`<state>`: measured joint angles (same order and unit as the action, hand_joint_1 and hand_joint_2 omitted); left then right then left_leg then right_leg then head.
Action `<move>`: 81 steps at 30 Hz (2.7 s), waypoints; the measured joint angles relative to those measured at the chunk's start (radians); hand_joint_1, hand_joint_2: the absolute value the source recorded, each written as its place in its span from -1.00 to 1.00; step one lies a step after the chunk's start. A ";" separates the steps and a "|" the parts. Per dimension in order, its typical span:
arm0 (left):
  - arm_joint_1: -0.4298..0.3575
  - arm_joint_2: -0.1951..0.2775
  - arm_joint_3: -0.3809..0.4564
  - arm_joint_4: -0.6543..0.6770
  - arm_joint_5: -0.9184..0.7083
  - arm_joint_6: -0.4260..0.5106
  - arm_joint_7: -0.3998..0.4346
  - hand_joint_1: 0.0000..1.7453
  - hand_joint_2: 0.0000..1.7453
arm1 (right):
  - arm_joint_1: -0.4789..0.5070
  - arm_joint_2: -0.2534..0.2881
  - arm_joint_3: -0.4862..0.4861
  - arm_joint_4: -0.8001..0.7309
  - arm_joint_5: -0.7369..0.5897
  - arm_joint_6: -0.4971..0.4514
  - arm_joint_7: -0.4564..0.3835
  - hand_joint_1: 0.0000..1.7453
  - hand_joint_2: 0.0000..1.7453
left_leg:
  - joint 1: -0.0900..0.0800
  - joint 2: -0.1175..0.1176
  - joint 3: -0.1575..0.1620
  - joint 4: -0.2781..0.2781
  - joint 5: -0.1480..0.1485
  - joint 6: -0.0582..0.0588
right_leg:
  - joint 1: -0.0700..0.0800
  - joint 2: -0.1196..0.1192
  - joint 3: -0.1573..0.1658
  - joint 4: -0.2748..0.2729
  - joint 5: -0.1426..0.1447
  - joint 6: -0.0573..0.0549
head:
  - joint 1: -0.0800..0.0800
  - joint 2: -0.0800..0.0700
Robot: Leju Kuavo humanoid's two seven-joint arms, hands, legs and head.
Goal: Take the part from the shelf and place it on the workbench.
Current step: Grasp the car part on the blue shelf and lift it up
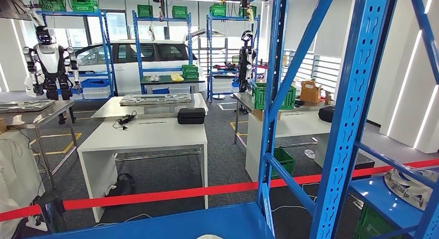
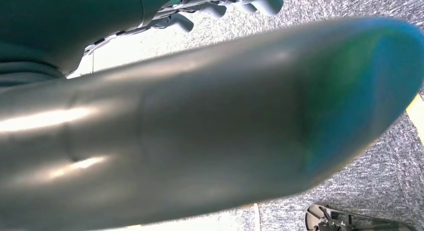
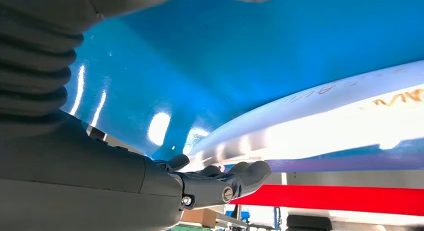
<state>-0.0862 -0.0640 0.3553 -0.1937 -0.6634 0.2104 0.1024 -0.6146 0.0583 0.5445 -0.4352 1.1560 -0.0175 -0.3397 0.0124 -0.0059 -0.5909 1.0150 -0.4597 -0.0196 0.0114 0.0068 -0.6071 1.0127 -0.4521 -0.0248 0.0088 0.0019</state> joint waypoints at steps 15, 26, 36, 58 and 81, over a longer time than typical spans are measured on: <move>0.004 -0.014 0.009 0.002 -0.012 -0.017 0.000 -1.00 -1.00 | 0.000 -0.011 0.014 0.008 0.005 -0.005 0.009 1.00 1.00 | 0.000 0.000 0.000 0.000 0.000 0.000 | 0.000 0.000 0.000 0.000 0.000 0.000 | 0.000 0.000; 0.014 -0.016 0.009 0.002 -0.029 -0.010 -0.030 -1.00 -1.00 | 0.000 -0.014 0.016 0.008 -0.005 0.009 0.008 1.00 1.00 | 0.000 0.000 0.000 0.000 0.000 0.000 | 0.000 0.000 0.000 0.000 0.000 0.000 | 0.000 0.000; 0.012 -0.020 0.009 0.001 -0.069 0.084 -0.103 -1.00 1.00 | 0.001 -0.029 0.032 0.008 -0.031 0.008 0.012 1.00 1.00 | 0.000 0.000 0.000 0.000 0.000 0.000 | 0.000 0.000 0.000 0.000 0.000 0.000 | 0.000 0.000; 0.005 -0.024 0.009 -0.004 -0.084 0.116 -0.150 -1.00 1.00 | 0.001 -0.040 0.034 0.008 -0.039 0.006 0.012 1.00 1.00 | 0.000 0.000 0.000 0.000 0.000 0.000 | 0.000 0.000 0.000 0.000 0.000 0.000 | 0.000 0.000; 0.000 -0.029 0.040 -0.005 -0.057 0.106 -0.185 -1.00 1.00 | -0.032 -0.053 0.035 -0.021 -0.038 -0.177 0.112 1.00 1.00 | 0.000 0.000 0.000 0.000 0.000 0.000 | 0.000 0.000 0.000 0.000 0.000 0.000 | 0.000 0.000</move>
<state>-0.0865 -0.0930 0.3952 -0.1984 -0.7201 0.3164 -0.0823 -0.6464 0.0050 0.5791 -0.4558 1.1181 -0.1949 -0.2275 0.0124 -0.0059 -0.5909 1.0149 -0.4600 -0.0199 0.0114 0.0068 -0.6071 1.0127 -0.4524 -0.0249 0.0088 0.0019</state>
